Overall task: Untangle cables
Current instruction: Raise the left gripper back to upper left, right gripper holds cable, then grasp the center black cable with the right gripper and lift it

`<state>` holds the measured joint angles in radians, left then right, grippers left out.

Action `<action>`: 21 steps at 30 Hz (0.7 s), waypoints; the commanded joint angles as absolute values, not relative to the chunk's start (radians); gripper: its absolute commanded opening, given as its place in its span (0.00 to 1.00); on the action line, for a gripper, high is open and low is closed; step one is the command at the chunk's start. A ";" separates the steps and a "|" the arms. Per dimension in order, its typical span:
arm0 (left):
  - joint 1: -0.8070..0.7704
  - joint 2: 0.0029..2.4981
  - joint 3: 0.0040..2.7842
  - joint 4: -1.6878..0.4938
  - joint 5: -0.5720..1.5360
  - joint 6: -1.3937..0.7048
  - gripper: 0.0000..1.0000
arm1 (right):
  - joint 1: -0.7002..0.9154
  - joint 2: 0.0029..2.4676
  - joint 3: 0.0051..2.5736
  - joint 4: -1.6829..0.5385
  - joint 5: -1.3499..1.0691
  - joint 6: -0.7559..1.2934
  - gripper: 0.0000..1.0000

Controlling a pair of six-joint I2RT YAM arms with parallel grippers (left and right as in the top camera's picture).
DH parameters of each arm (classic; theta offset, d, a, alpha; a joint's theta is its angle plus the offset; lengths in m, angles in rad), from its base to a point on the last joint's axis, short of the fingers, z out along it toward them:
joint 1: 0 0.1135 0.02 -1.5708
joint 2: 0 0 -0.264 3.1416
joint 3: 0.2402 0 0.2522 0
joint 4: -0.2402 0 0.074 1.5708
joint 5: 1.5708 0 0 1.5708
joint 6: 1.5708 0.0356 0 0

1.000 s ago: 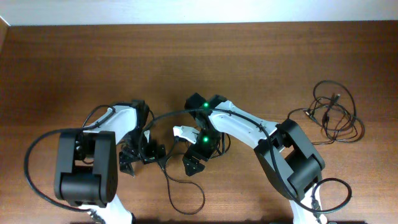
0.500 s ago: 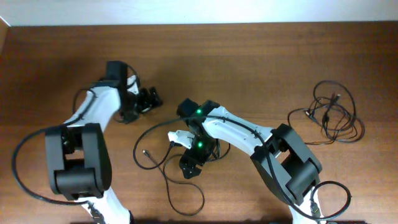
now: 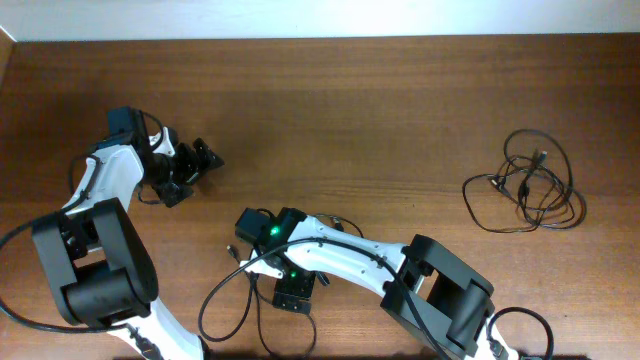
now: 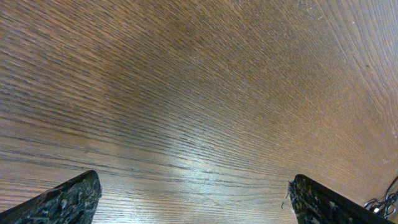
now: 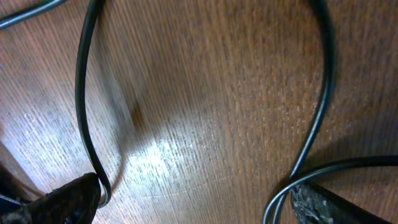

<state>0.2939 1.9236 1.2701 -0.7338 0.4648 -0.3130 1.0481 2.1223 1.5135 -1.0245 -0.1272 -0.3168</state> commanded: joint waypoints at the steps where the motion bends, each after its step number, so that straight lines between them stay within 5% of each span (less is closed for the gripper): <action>1: 0.298 1.935 1.291 -0.735 0.482 -0.298 0.99 | 1.054 2.151 1.491 -1.019 -0.115 -0.312 0.99; 21: 0.297 1.935 1.291 -0.735 0.482 -0.298 0.99 | 1.142 2.151 1.456 -0.908 -0.072 -0.148 0.99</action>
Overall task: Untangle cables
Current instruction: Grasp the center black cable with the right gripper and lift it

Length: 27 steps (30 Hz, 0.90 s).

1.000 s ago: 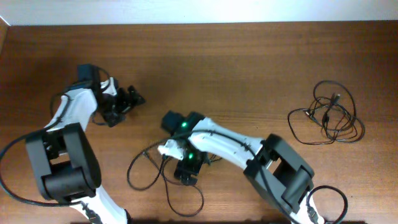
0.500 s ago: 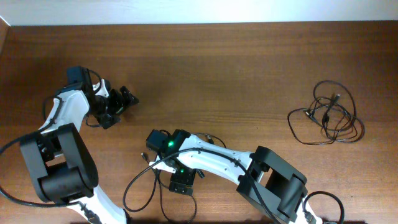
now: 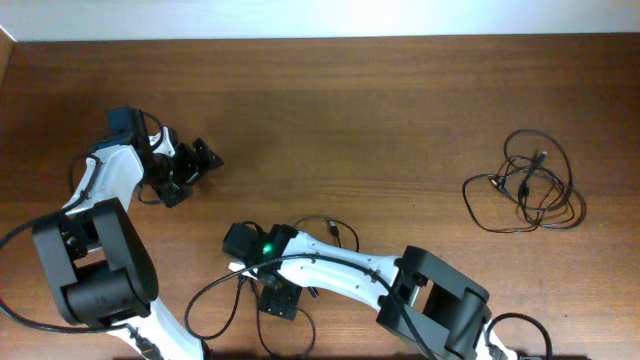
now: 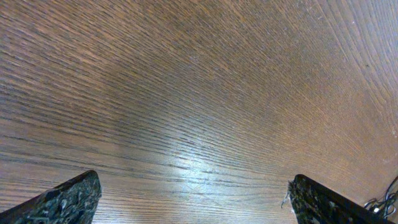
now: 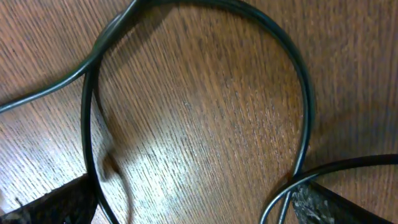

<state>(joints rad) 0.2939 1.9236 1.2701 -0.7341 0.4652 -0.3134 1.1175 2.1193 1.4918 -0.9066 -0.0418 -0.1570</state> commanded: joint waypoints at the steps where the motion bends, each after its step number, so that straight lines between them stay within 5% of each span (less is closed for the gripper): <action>1: 0.297 1.935 1.291 -0.735 0.482 -0.298 0.99 | 1.146 2.152 1.456 -0.906 -0.064 -0.148 0.96; 4: 0.298 1.935 1.291 -0.735 0.482 -0.298 0.99 | 1.165 2.156 1.435 -0.849 0.046 -0.148 0.64; 8: 0.297 1.935 1.291 -0.735 0.482 -0.298 0.99 | 1.148 2.157 1.428 -0.809 0.105 -0.148 0.50; 11: 0.297 1.935 1.291 -0.735 0.482 -0.298 0.99 | 1.099 2.157 1.428 -0.776 0.106 -0.148 0.16; 16: 0.298 1.935 1.291 -0.735 0.482 -0.298 0.99 | 1.011 2.157 1.430 -0.751 0.087 -0.148 0.16; 18: 0.297 1.935 1.291 -0.735 0.482 -0.298 0.99 | 0.999 2.157 1.430 -0.750 0.080 -0.148 0.04; 24: 0.297 1.935 1.291 -0.735 0.482 -0.298 0.99 | 0.947 2.138 1.531 -0.786 0.080 -0.141 0.04; 25: 0.297 1.935 1.291 -0.735 0.482 -0.298 0.99 | 0.940 2.138 1.556 -0.799 0.079 -0.141 0.19; 27: 0.297 1.935 1.291 -0.735 0.482 -0.298 0.99 | 0.929 2.138 1.579 -0.796 0.067 -0.141 0.64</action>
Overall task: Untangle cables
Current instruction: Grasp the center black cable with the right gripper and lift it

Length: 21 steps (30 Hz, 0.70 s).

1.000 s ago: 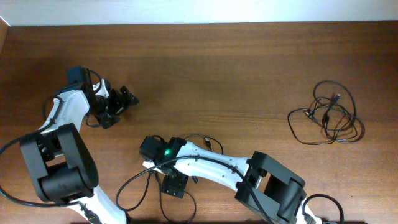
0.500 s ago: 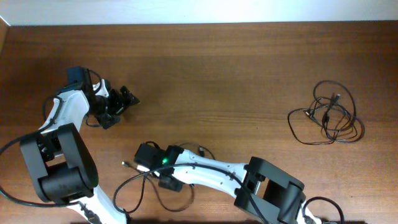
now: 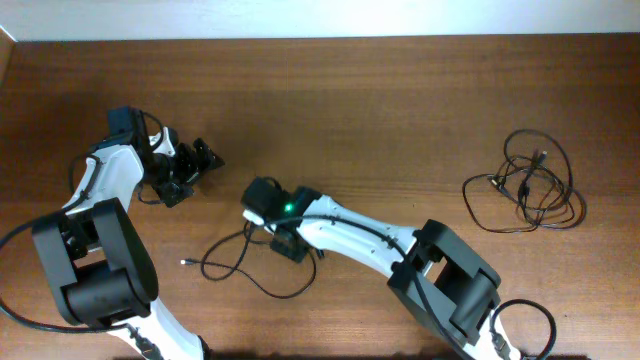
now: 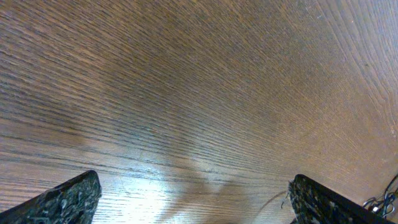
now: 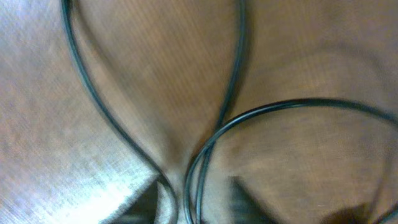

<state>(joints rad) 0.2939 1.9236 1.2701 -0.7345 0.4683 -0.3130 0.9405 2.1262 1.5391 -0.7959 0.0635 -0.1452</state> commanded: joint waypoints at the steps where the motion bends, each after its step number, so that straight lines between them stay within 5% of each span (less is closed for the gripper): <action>1: 0.298 1.935 1.291 -0.735 0.482 -0.298 0.99 | 0.928 2.140 1.577 -0.789 0.014 -0.140 0.79; 6: 0.297 1.935 1.291 -0.735 0.482 -0.298 0.99 | 0.929 2.172 1.569 -0.780 -0.045 -0.095 0.88; 11: 0.297 1.935 1.291 -0.735 0.482 -0.298 0.99 | 0.929 2.230 1.548 -0.643 -0.044 -0.096 0.85; 12: 0.297 1.935 1.291 -0.735 0.482 -0.298 0.99 | 0.929 2.234 1.548 -0.625 -0.041 -0.096 0.76; 15: 0.297 1.935 1.291 -0.735 0.482 -0.298 0.99 | 0.928 2.238 1.548 -0.617 -0.042 -0.096 0.09; 21: 0.297 1.935 1.291 -0.735 0.482 -0.298 0.99 | 0.916 2.130 1.578 -0.693 -0.138 -0.096 0.04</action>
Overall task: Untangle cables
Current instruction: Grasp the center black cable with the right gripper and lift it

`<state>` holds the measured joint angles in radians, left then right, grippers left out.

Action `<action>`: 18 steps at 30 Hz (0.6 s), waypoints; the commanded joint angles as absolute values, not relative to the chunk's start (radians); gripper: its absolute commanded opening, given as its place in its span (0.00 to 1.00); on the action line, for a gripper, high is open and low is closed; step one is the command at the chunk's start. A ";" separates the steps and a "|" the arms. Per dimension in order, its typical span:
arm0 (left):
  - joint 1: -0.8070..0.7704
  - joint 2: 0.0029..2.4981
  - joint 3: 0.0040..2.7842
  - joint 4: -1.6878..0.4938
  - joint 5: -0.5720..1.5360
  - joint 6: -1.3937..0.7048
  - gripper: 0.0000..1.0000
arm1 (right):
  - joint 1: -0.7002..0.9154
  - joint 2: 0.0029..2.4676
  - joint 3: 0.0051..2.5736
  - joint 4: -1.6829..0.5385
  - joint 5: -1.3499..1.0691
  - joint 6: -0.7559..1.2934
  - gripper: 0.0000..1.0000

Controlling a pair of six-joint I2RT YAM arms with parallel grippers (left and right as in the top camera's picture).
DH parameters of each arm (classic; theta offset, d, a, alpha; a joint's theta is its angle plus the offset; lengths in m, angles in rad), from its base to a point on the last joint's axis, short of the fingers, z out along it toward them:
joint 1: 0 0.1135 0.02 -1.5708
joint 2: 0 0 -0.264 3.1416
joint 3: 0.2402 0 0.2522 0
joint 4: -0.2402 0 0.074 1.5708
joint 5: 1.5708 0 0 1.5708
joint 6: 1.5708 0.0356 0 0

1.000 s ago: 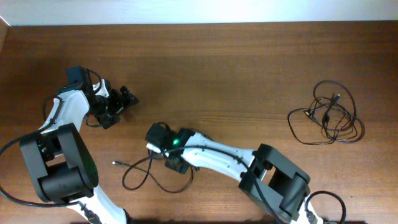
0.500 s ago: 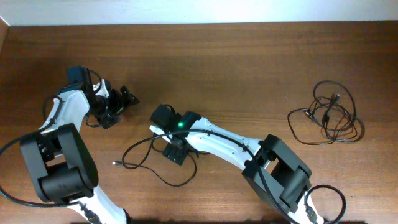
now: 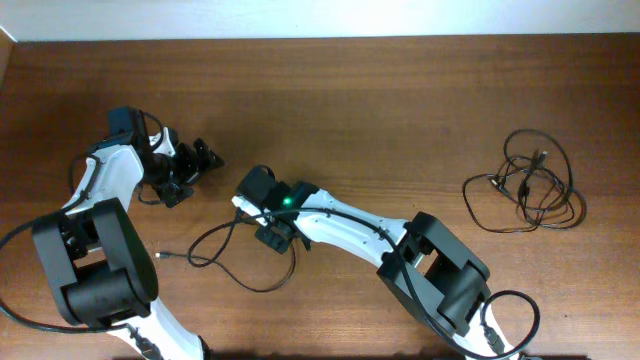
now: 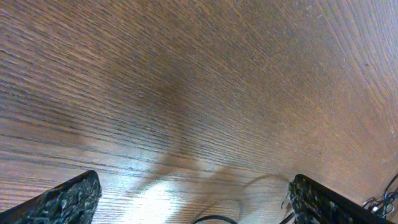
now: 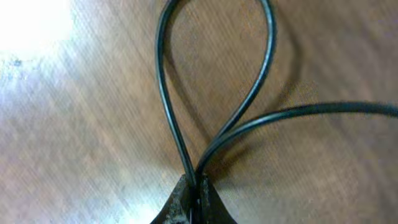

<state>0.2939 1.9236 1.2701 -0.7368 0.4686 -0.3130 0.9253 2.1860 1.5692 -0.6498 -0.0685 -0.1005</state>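
A thin black cable [image 3: 225, 262] lies in loose curves near the table's middle front, its plug end [image 3: 163, 256] pointing left. My right gripper [image 3: 272, 237] is shut on this cable. In the right wrist view two strands leave the closed fingertips [image 5: 196, 196] and form a narrow loop [image 5: 214, 74] on the wood. A second tangle of black cables [image 3: 525, 185] lies far right, untouched. My left gripper [image 3: 197, 172] stands open at the left with nothing between its fingers [image 4: 65, 199]. A bit of cable [image 4: 214, 219] shows at that view's bottom edge.
Another cable loop [image 3: 512, 318] shows at the front right, beside the right arm's base. The left arm's own base and wiring [image 3: 95, 270] fill the front left corner. The wooden table [image 3: 360, 100] ends at a pale wall along the back.
My right gripper has shifted a little left and back with the cable pinched in it. The cable's plug end has slid left. The left arm has not moved.
My right gripper was open and low near the front edge, over the cable's loops, and stayed so a moment later. Then it was farther back with the cable drawn along. Now it is shut on two strands. The left gripper stayed open throughout.
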 commanded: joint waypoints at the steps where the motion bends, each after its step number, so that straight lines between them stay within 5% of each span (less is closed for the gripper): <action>1: 0.297 1.935 1.291 -0.735 0.482 -0.298 0.99 | 0.906 2.076 1.594 -0.715 -0.180 -0.096 0.04; 5: 0.297 1.935 1.291 -0.735 0.482 -0.298 0.99 | 0.813 1.773 1.602 -0.735 -0.383 -0.096 0.04; 12: 0.297 1.935 1.291 -0.735 0.482 -0.298 0.98 | 0.487 1.426 1.602 -0.775 -0.389 -0.093 0.04; 18: 0.297 1.935 1.291 -0.735 0.482 -0.298 0.99 | -0.070 1.354 1.602 -0.792 -0.317 0.140 0.04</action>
